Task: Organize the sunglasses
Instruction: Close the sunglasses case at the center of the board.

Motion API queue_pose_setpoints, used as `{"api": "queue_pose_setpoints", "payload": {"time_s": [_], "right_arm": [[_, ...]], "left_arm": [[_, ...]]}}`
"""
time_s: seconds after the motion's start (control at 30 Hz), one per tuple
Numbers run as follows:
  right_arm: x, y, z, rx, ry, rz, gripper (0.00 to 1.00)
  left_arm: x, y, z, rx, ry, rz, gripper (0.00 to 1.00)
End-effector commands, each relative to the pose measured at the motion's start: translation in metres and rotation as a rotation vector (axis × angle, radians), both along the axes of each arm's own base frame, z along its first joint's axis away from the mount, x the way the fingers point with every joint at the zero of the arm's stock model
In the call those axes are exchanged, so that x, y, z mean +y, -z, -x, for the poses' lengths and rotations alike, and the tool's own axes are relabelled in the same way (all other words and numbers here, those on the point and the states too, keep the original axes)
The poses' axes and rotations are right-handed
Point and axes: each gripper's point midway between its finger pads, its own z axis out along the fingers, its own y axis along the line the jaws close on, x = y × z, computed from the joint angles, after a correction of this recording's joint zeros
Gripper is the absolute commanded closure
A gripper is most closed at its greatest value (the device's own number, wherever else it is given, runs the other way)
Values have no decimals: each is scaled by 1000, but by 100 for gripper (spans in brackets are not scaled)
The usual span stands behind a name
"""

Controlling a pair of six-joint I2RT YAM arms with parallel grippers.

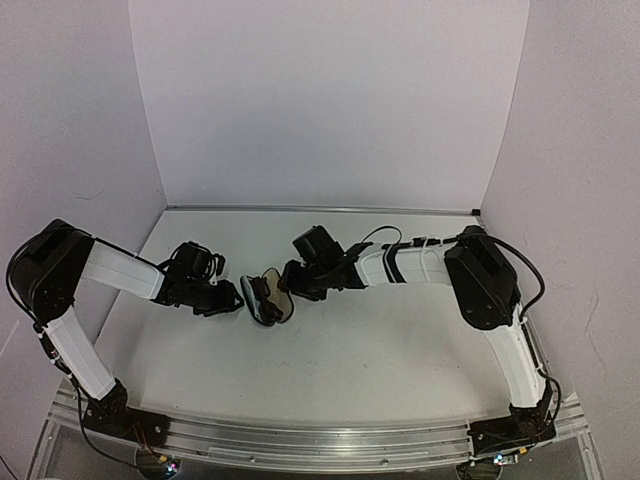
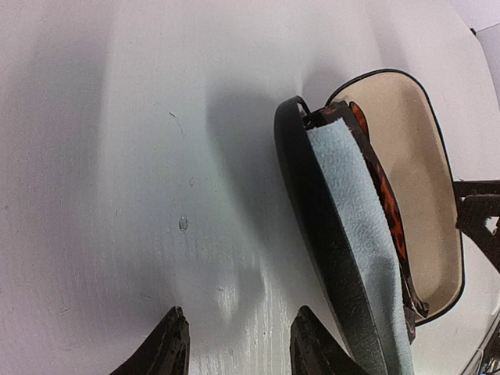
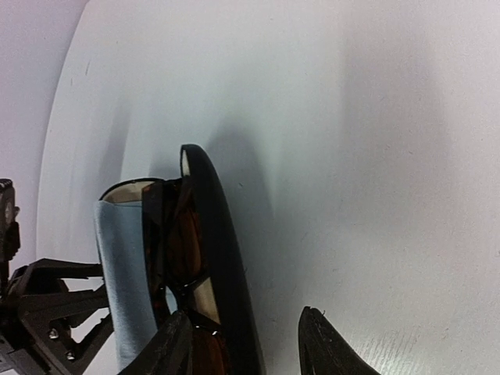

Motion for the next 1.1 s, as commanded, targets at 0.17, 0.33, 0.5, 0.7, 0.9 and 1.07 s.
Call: {"api": "queue_pose_setpoints", "payload": {"time_s": [0.17,0.33,0.5,0.7,0.9,1.07], "right_arm": [[7,-74,-10,-109,13,-169,52],[-20,-65,-22,-89,85,-160,59],[-22,-59,-34,-75,83,-152,73],[-10,-41,-39,-33,44,-125,81],[-5,-26,-39,-5,25,-88,83],[-8,-16,-36,10,28,-76,83]], "left_arm": [[-1,0,-2,11,7,2,55],[-1,0,-1,14,9,3,56],[-1,2,-1,19,8,5,56],[-3,2,-1,26,8,14,56],[-3,2,-2,26,6,16,55],[-5,2,-3,27,5,23,55]]}}
